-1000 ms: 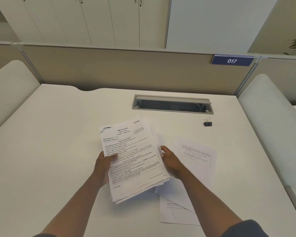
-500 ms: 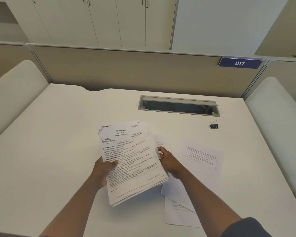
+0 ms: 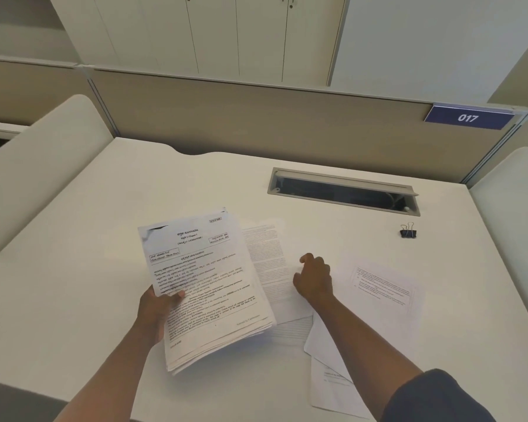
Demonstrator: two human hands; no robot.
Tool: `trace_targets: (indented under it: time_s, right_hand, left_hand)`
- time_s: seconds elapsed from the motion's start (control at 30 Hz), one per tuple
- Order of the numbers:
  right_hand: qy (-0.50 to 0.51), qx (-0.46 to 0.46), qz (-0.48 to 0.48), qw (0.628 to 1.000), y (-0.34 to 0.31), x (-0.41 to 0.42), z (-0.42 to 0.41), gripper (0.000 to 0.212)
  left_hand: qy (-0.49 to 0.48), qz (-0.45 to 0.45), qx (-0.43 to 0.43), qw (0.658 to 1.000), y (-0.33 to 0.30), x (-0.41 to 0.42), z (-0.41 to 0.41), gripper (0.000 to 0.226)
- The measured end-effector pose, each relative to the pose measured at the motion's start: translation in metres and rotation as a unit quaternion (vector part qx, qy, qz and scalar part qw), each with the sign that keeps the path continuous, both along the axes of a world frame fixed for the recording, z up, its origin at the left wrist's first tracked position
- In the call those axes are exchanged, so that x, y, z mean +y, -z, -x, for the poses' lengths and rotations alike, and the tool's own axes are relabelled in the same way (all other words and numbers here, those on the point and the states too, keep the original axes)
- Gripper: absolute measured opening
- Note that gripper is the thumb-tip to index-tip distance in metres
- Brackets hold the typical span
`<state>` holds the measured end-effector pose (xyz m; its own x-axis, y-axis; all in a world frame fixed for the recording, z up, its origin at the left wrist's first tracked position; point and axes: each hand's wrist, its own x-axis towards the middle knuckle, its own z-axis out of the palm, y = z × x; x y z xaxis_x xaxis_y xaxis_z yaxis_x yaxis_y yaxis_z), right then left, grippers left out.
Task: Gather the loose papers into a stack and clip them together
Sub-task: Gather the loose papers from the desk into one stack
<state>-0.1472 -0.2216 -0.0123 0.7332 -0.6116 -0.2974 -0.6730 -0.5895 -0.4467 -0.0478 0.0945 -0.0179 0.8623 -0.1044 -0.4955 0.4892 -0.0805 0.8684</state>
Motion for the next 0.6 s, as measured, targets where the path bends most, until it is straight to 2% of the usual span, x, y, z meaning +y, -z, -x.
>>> trace_targets:
  time_s: [0.13,0.27,0.37,0.47,0.6]
  right_hand:
    - [0.0,0.073,0.045,0.996,0.005,0.011,-0.016,0.071]
    - [0.021,0.084,0.047,0.995,0.006,0.019,-0.024,0.07]
    - [0.056,0.073,-0.014,0.996,0.006,0.017,-0.027,0.073]
    - [0.08,0.015,-0.109,0.991,0.008,0.008,-0.025,0.06]
    - [0.021,-0.034,-0.179,0.983,0.005,0.002,-0.018,0.043]
  left_hand:
    - [-0.007,-0.007,0.007,1.0,0.005,0.01,-0.006,0.041]
    - [-0.007,0.009,0.008,1.0,0.004,0.009,-0.01,0.041]
    - [-0.007,0.024,0.004,1.0,0.002,0.006,-0.01,0.041]
    - [0.008,0.046,0.002,0.999,-0.003,0.001,-0.009,0.047]
    - [0.063,0.074,-0.002,0.995,-0.012,-0.007,-0.01,0.075]
